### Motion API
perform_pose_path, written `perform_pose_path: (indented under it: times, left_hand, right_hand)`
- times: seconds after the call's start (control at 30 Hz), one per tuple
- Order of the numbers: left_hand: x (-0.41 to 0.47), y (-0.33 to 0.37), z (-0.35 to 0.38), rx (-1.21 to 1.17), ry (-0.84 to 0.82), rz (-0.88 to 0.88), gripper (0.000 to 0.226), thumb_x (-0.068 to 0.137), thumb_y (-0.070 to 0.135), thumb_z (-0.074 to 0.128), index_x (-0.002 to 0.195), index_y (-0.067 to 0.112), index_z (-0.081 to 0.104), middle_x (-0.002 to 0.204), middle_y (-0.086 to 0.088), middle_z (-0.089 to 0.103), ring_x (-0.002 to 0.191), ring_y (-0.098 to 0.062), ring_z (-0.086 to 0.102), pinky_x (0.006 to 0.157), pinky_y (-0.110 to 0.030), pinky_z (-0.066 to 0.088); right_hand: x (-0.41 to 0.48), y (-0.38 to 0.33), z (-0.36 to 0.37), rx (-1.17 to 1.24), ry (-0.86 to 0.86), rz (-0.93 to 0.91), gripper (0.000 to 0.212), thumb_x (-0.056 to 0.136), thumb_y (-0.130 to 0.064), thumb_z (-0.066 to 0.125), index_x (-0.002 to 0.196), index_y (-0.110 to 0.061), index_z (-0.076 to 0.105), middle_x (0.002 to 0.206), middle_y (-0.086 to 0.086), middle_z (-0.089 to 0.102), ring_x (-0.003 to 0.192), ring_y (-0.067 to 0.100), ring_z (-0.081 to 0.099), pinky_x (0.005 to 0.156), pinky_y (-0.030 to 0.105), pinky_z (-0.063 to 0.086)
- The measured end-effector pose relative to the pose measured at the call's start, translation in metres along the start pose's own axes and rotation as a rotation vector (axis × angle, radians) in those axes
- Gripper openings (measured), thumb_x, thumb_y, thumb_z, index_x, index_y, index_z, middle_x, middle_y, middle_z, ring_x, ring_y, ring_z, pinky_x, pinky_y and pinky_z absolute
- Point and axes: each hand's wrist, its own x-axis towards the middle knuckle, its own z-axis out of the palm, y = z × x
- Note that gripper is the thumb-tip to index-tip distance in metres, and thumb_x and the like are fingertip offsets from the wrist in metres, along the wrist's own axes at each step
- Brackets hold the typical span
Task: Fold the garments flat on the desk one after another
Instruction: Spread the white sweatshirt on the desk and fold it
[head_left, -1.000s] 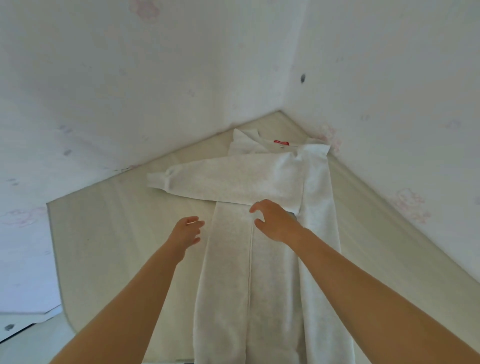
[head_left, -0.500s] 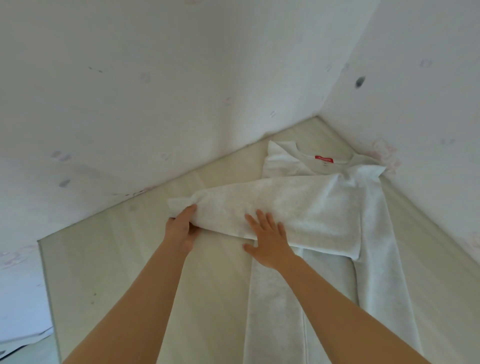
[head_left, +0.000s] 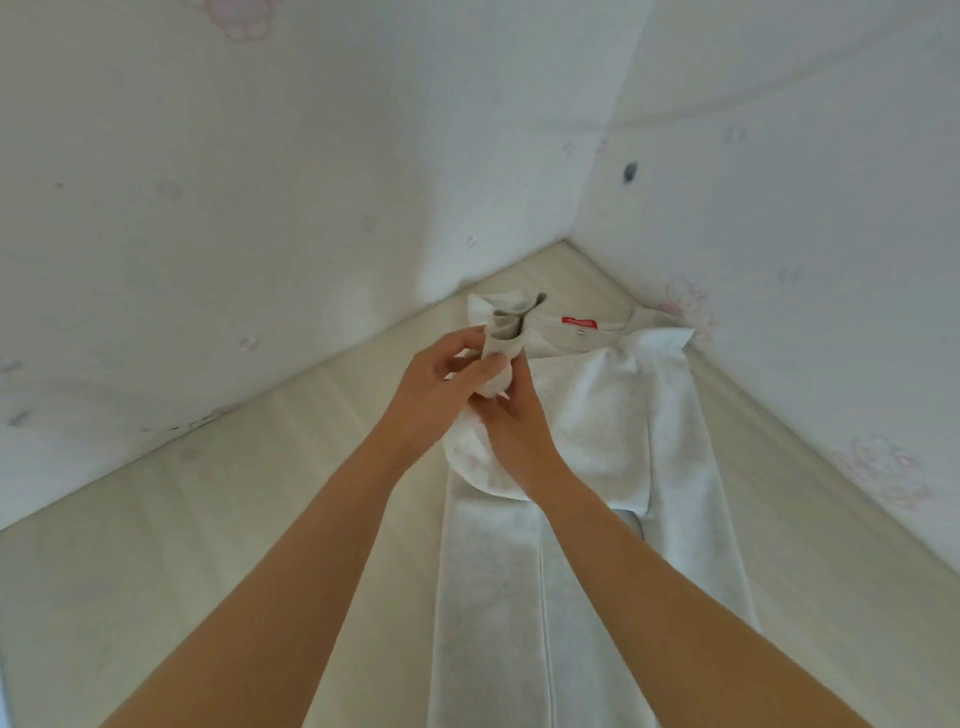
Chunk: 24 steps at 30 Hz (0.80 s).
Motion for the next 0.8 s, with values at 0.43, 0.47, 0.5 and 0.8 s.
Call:
perform_pose_path:
  times: [0.43,0.47,0.5,0.8]
  left_hand:
    - [0.021,-0.126,0.064,0.992,-0.155,0.107,0.039,0.092,0.032,0.056,0.13,0.026,0.051,0.137,0.009,0.048,0.13,-0.013,0.041,0.111,-0.03,0.024]
    - [0.024,-0.128,0.069,1.013,-0.138,0.141,0.043,0.091,0.035,0.057,0.132,0.027,0.049,0.141,0.009,0.044,0.135,-0.014,0.036,0.113,-0.031,0.02]
    - [0.027,-0.128,0.071,1.034,-0.144,0.167,0.048,0.09,0.038,0.056,0.136,0.028,0.045,0.147,0.009,0.037,0.14,-0.015,0.029,0.115,-0.033,0.015]
    - [0.055,-0.141,0.07,1.381,-0.387,-0.019,0.109,0.071,0.077,0.055,0.149,0.041,-0.012,0.156,0.008,-0.027,0.146,-0.015,-0.019,0.119,-0.048,-0.008]
  right_hand:
    - [-0.033,0.074,-0.161,-0.233,0.71,0.359,0.07,0.09,-0.006,0.054,0.148,-0.022,0.018,0.151,0.003,0.02,0.125,0.023,0.042,0.101,0.038,0.041]
    - [-0.033,0.077,-0.164,-0.347,0.678,0.247,0.068,0.09,-0.008,0.055,0.147,-0.022,0.019,0.151,0.002,0.017,0.131,0.023,0.037,0.106,0.039,0.038]
    - [-0.029,0.078,-0.165,-0.439,0.634,0.145,0.068,0.09,-0.011,0.056,0.147,-0.022,0.021,0.151,0.002,0.017,0.136,0.023,0.03,0.111,0.039,0.033]
    - [0.03,0.078,-0.205,-0.47,0.563,0.518,0.074,0.081,-0.044,0.071,0.14,-0.014,0.038,0.134,0.008,0.049,0.13,0.03,0.037,0.102,0.041,0.038]
